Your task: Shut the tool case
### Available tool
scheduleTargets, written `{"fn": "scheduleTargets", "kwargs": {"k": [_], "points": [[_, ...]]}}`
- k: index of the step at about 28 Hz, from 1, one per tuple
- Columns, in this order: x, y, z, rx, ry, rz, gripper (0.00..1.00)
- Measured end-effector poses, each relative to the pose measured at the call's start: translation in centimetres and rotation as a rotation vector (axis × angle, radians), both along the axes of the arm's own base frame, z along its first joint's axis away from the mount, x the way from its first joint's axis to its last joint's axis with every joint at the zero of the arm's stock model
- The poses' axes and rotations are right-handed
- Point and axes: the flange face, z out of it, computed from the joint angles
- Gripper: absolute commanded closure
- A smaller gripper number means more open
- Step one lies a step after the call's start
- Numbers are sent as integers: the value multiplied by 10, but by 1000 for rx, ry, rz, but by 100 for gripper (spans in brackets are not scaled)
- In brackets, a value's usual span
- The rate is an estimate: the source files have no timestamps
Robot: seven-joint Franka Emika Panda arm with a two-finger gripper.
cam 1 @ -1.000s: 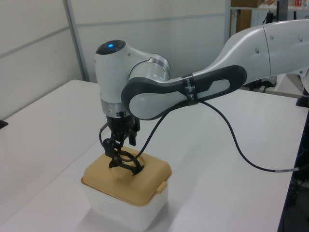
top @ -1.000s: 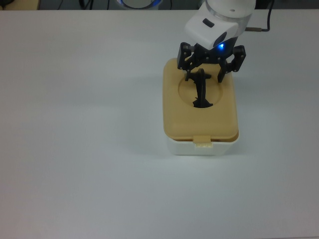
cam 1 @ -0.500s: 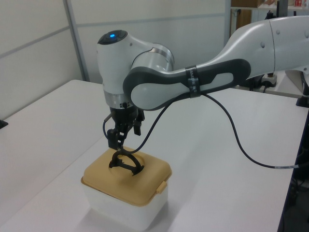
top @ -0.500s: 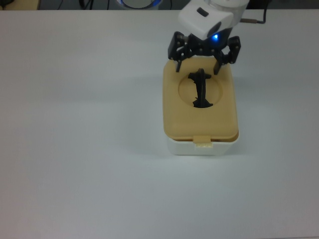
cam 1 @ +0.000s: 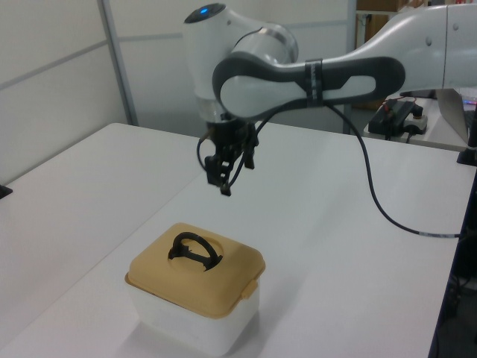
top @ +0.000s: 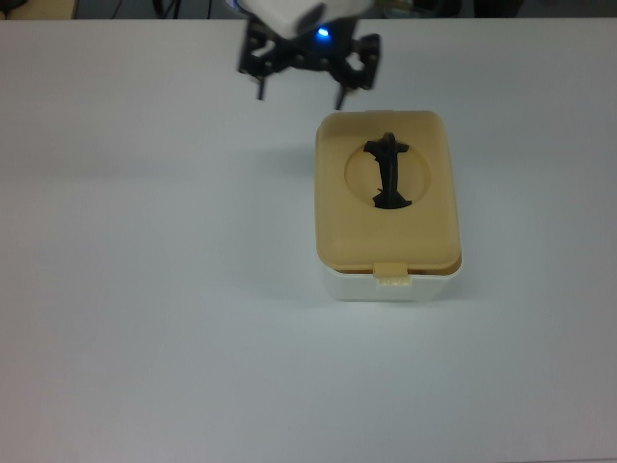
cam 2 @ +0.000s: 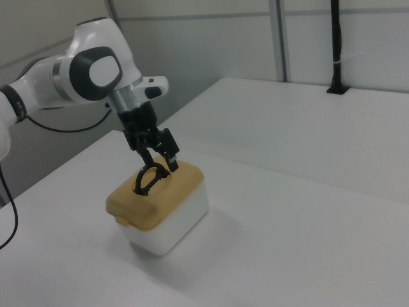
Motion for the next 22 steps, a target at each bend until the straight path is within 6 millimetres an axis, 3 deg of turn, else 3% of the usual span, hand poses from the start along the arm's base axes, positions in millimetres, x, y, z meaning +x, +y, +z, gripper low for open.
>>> {"fn": "scheduleTargets", "kwargs": {"k": [16, 22], "points": [[-37, -116, 59, 28, 37, -44, 0], [-41, -134, 65, 28, 30, -62, 0]]}}
